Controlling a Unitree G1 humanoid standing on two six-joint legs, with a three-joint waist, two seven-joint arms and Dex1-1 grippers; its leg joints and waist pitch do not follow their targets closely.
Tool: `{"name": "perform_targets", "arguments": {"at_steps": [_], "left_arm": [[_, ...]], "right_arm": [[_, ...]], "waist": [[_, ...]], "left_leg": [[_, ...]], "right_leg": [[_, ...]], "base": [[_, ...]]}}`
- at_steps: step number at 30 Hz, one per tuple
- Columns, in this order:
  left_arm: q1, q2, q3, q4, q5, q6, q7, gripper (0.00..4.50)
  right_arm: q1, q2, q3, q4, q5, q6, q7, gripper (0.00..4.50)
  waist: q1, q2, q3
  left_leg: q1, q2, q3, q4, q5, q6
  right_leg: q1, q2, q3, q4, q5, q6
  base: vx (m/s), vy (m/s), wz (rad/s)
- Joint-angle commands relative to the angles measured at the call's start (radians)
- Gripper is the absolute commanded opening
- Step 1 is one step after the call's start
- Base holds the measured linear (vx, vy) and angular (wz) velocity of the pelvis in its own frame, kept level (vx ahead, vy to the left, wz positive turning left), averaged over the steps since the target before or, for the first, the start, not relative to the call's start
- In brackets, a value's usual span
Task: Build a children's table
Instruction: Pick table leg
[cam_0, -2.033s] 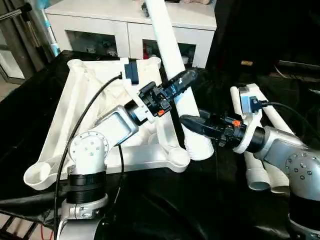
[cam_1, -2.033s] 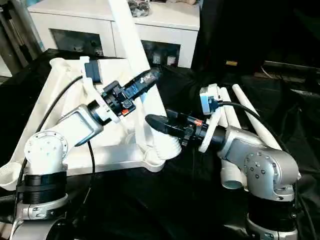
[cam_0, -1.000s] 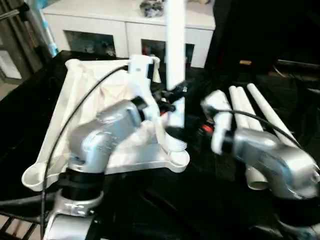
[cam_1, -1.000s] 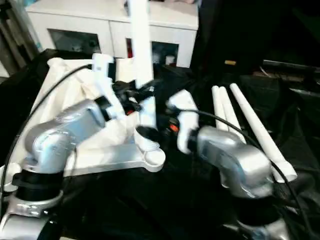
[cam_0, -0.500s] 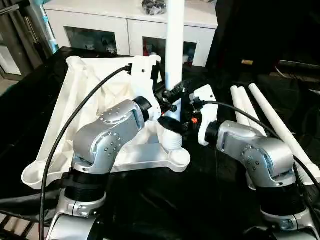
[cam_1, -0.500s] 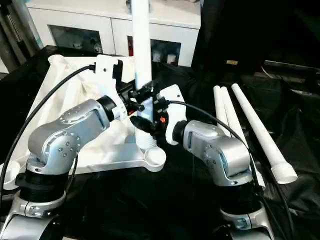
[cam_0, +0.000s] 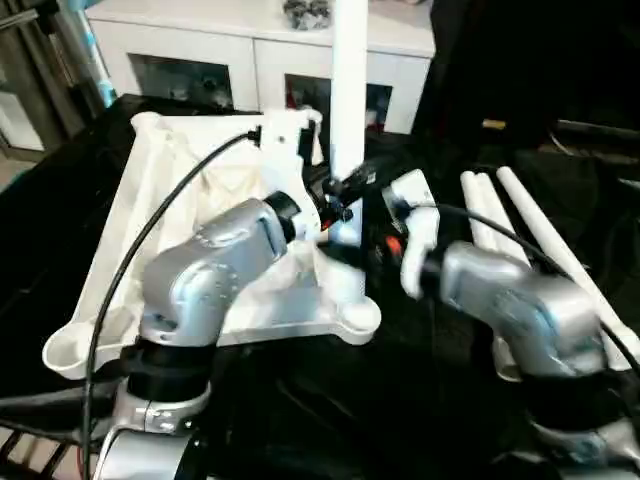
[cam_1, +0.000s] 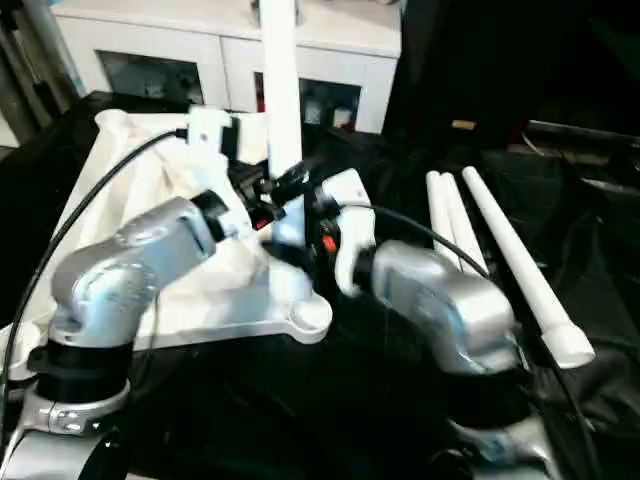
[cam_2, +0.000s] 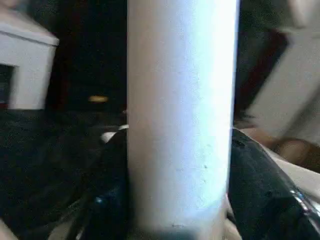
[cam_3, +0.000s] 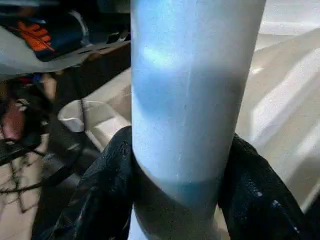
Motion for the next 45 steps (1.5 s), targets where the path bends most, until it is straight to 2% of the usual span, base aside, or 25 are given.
{"name": "perform_targets", "arguments": {"at_steps": [1,2,3,4,9,10,13,14,16,23,24,31,35,36,37,38,40,42,43,44,45], "left_arm": [[0.013,0.01,0.02,-0.034,-0.093,0.004,-0.11,3.01],[0.015,0.012,0.024,-0.036,-0.103,0.006,-0.122,3.01],[0.023,0.025,0.049,-0.042,-0.171,0.035,-0.188,3.01],[0.023,0.025,0.049,-0.042,-0.171,0.035,-0.188,3.0],[0.022,0.091,0.074,-0.022,-0.279,0.094,-0.364,3.0],[0.017,0.106,0.065,-0.015,-0.283,0.103,-0.396,2.83],[0.009,0.11,0.06,0.001,-0.284,0.101,-0.41,2.72],[0.008,0.116,0.057,0.003,-0.287,0.099,-0.423,2.56],[0.008,0.117,0.055,0.003,-0.298,0.108,-0.435,2.46],[0.01,0.097,0.062,0.018,-0.296,0.105,-0.413,1.97],[0.012,0.095,0.063,0.016,-0.3,0.106,-0.411,1.93],[0.021,0.089,0.071,0.015,-0.303,0.102,-0.384,1.87],[0.027,0.084,0.076,0.006,-0.298,0.093,-0.373,1.85],[0.028,0.081,0.078,0.004,-0.294,0.089,-0.366,1.85],[0.029,0.079,0.079,0.0,-0.288,0.082,-0.359,1.85],[0.03,0.077,0.079,-0.002,-0.283,0.078,-0.355,1.85],[0.029,0.073,0.08,-0.006,-0.267,0.063,-0.335,1.85],[0.029,0.071,0.08,-0.008,-0.263,0.056,-0.328,1.85],[0.028,0.072,0.075,-0.008,-0.243,0.048,-0.312,1.85],[0.025,0.07,0.065,-0.005,-0.185,0.016,-0.267,1.85],[0.023,0.066,0.065,-0.003,-0.173,0.009,-0.249,1.85]], "right_arm": [[0.009,-0.022,-0.031,-0.044,0.046,-0.007,0.058,1.86],[0.01,-0.025,-0.033,-0.045,0.05,-0.008,0.064,1.86],[0.017,-0.043,-0.044,-0.056,0.076,-0.011,0.102,1.86],[0.017,-0.043,-0.044,-0.056,0.076,-0.011,0.102,1.86],[0.039,-0.114,-0.066,-0.083,0.142,-0.015,0.214,1.86],[0.045,-0.134,-0.069,-0.095,0.155,-0.011,0.244,1.86],[0.049,-0.157,-0.066,-0.099,0.159,-0.013,0.266,1.86],[0.05,-0.166,-0.062,-0.101,0.16,-0.015,0.274,1.86],[0.053,-0.18,-0.058,-0.104,0.163,-0.018,0.287,1.86],[0.055,-0.2,-0.048,-0.106,0.171,-0.026,0.299,1.86],[0.056,-0.201,-0.046,-0.106,0.171,-0.026,0.3,1.86],[0.055,-0.207,-0.035,-0.105,0.168,-0.038,0.301,1.86],[0.055,-0.206,-0.024,-0.101,0.148,-0.061,0.285,1.86],[0.053,-0.203,-0.021,-0.096,0.132,-0.07,0.27,2.21],[0.05,-0.197,-0.02,-0.089,0.118,-0.079,0.255,2.21],[0.047,-0.194,-0.02,-0.084,0.11,-0.084,0.246,2.56],[0.038,-0.18,-0.03,-0.07,0.113,-0.075,0.224,2.59],[0.035,-0.176,-0.032,-0.066,0.111,-0.076,0.216,2.86],[0.028,-0.165,-0.033,-0.058,0.096,-0.082,0.188,2.96],[0.011,-0.142,-0.035,-0.037,0.062,-0.083,0.117,3.03],[0.005,-0.136,-0.034,-0.029,0.053,-0.075,0.095,3.09]], "waist": [[0.004,0.004,-0.071],[0.005,0.003,-0.071],[0.006,0.0,-0.069],[0.007,0.001,-0.071],[0.005,0.006,-0.069],[0.006,0.004,-0.069],[0.007,0.004,-0.07],[0.007,0.008,-0.07],[0.007,0.007,-0.072],[0.008,0.003,-0.072],[0.008,0.001,-0.073],[0.009,-0.001,-0.074],[0.01,0.001,-0.074],[0.01,0.001,-0.074],[0.011,0.001,-0.074],[0.01,0.0,-0.073],[0.008,0.001,-0.074],[0.008,0.0,-0.075],[0.009,-0.002,-0.074],[0.005,0.0,-0.073],[0.004,-0.003,-0.074]], "left_leg": [[0.006,0.04,-0.012,-0.072,-0.076,-0.008],[0.007,0.038,-0.012,-0.071,-0.082,-0.008],[0.007,0.039,-0.011,-0.073,-0.089,-0.007],[0.007,0.04,-0.012,-0.073,-0.089,-0.008],[0.011,0.04,-0.012,-0.074,-0.106,-0.008],[0.011,0.039,-0.012,-0.074,-0.108,-0.006],[0.011,0.041,-0.011,-0.073,-0.096,-0.003],[0.011,0.041,-0.012,-0.073,-0.096,-0.005],[0.01,0.04,-0.012,-0.072,-0.095,-0.005],[0.008,0.041,-0.012,-0.071,-0.083,0.003],[0.008,0.041,-0.011,-0.07,-0.081,0.004],[0.008,0.041,-0.011,-0.069,-0.071,0.01],[0.008,0.041,-0.012,-0.069,-0.068,0.011],[0.008,0.042,-0.011,-0.068,-0.067,0.01],[0.009,0.042,-0.011,-0.068,-0.067,0.008],[0.008,0.042,-0.011,-0.069,-0.068,0.007],[0.008,0.041,-0.012,-0.069,-0.068,0.007],[0.009,0.04,-0.011,-0.068,-0.071,0.005],[0.008,0.04,-0.011,-0.068,-0.069,0.006],[0.008,0.041,-0.012,-0.069,-0.065,0.003],[0.009,0.04,-0.011,-0.069,-0.069,-0.002]], "right_leg": [[0.057,-0.063,0.037,-0.067,-0.079,-0.213],[0.059,-0.064,0.037,-0.069,-0.092,-0.213],[0.058,-0.063,0.038,-0.07,-0.108,-0.212],[0.059,-0.064,0.037,-0.068,-0.111,-0.213],[0.053,-0.061,0.037,-0.071,-0.158,-0.203],[0.055,-0.06,0.036,-0.072,-0.159,-0.199],[0.055,-0.062,0.037,-0.07,-0.138,-0.211],[0.055,-0.062,0.037,-0.07,-0.134,-0.213],[0.057,-0.062,0.037,-0.069,-0.128,-0.217],[0.06,-0.063,0.036,-0.068,-0.117,-0.228],[0.06,-0.063,0.037,-0.068,-0.117,-0.227],[0.06,-0.062,0.036,-0.067,-0.113,-0.227],[0.06,-0.063,0.036,-0.066,-0.114,-0.226],[0.059,-0.063,0.036,-0.066,-0.112,-0.227],[0.059,-0.063,0.036,-0.066,-0.111,-0.227],[0.059,-0.063,0.036,-0.066,-0.11,-0.226],[0.06,-0.062,0.036,-0.066,-0.11,-0.224],[0.06,-0.062,0.036,-0.067,-0.12,-0.223],[0.061,-0.062,0.036,-0.067,-0.117,-0.221],[0.056,-0.06,0.035,-0.067,-0.116,-0.22],[0.059,-0.061,0.035,-0.069,-0.128,-0.213]], "base": [[0.0,0.0,0.0],[0.0,0.0,0.0],[0.0,0.0,0.0],[0.0,0.0,0.0],[0.0,0.0,0.0],[0.0,0.0,0.0],[0.0,0.0,0.0],[0.0,0.0,0.0],[0.0,0.0,0.0],[0.0,0.0,0.0],[0.0,0.0,0.0],[0.0,0.0,0.0],[0.0,0.0,0.0],[0.0,0.0,0.0],[0.0,0.0,0.0],[0.0,0.0,0.0],[0.0,0.0,0.0],[0.0,0.0,0.0],[0.0,0.0,0.0],[0.0,0.0,0.0],[0.0,0.0,0.0]]}}
